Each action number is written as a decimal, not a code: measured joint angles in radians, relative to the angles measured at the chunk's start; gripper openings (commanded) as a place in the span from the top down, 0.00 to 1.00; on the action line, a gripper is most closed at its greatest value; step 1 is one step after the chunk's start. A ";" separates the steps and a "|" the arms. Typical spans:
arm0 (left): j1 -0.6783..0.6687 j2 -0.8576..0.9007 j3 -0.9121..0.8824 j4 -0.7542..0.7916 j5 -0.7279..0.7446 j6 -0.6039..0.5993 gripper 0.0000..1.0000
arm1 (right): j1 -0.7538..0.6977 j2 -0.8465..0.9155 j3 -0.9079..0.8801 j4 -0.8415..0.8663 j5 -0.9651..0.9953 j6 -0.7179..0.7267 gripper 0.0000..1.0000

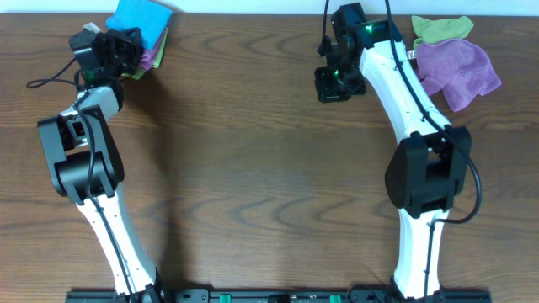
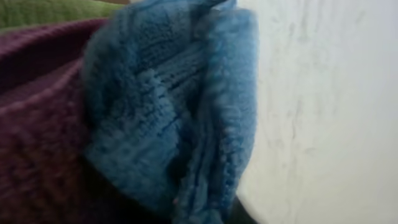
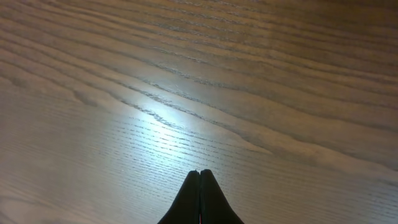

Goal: Fold the cloth

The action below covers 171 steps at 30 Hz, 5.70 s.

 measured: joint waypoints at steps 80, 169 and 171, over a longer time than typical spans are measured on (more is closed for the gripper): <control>-0.151 -1.736 -0.315 -1.640 -0.137 1.107 0.05 | 0.003 -1.569 -0.584 -0.277 0.298 -0.096 0.01; -0.262 -2.393 -1.487 -0.872 -0.468 1.152 0.05 | 0.003 -1.622 -0.633 -0.300 0.303 -0.096 0.01; -0.262 -2.393 -1.487 -0.872 -0.468 1.152 0.05 | 0.003 -1.622 -0.633 -0.300 0.303 -0.096 0.01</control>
